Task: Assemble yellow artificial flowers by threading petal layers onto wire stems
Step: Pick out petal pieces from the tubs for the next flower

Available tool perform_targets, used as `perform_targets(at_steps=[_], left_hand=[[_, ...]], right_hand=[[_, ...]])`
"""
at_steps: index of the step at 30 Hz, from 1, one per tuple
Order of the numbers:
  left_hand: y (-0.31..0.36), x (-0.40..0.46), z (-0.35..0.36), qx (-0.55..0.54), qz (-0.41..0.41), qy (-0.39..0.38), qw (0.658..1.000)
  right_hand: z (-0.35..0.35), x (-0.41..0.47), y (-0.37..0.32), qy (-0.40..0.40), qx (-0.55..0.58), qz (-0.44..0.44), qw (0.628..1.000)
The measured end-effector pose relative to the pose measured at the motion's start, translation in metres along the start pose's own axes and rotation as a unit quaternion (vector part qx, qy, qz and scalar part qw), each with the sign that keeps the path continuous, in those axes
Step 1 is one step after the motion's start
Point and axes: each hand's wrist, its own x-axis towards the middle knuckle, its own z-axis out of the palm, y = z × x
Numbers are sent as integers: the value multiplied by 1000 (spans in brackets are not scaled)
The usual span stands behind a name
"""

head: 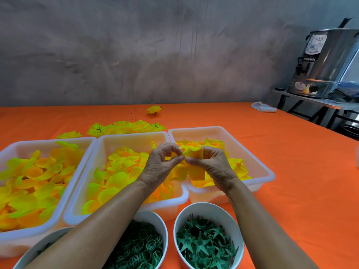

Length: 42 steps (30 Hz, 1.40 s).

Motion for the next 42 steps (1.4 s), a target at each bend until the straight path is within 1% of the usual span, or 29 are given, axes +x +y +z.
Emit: perform_targets(at_steps=[4,7,9,11,14,16,19,22,24,27,29,32,35,38,40,42], left_hand=[[0,0,-1,9,9,24,1000],[0,0,-1,14,30,26,999],[0,-1,-1,11,50,25,998],[0,-1,-1,23,62,26,997],[-2,0,-3,71,59,52,994],[-2,0,-4,70,55,64,994],[-2,-1,-3,30,24,40,998],[-1,-2,-1,27,11,4,1000],[-1,-3,-1,30,10,-2,999],[-2,-4,-1,28,1,6,1000],[-1,-5,0,27,-9,9,1000],[1,-5,1,15,-34,2,999],[4,-5,1,-3,-48,-1,999],[6,-6,0,-24,-58,18,998],[6,-5,-1,-44,-65,19,997],[5,-4,-1,-49,-59,14,997]], right_hand=[[-2,2,0,26,28,21,999],[-2,3,-1,23,40,47,998],[-2,5,0,37,41,58,997],[-2,7,2,69,28,59,995],[-3,10,5,145,10,45,988],[-4,11,5,178,-1,35,983],[-3,11,5,205,-14,34,978],[-3,11,5,205,-23,32,978],[-3,11,6,214,-32,22,976],[-6,12,8,254,-49,6,966],[-6,12,9,258,-58,-1,964],[-5,11,6,237,-70,-5,969],[-2,8,3,215,-51,-10,975],[1,6,1,193,-36,-11,980],[1,6,0,205,-49,-17,977],[-2,8,3,252,-70,-20,965]])
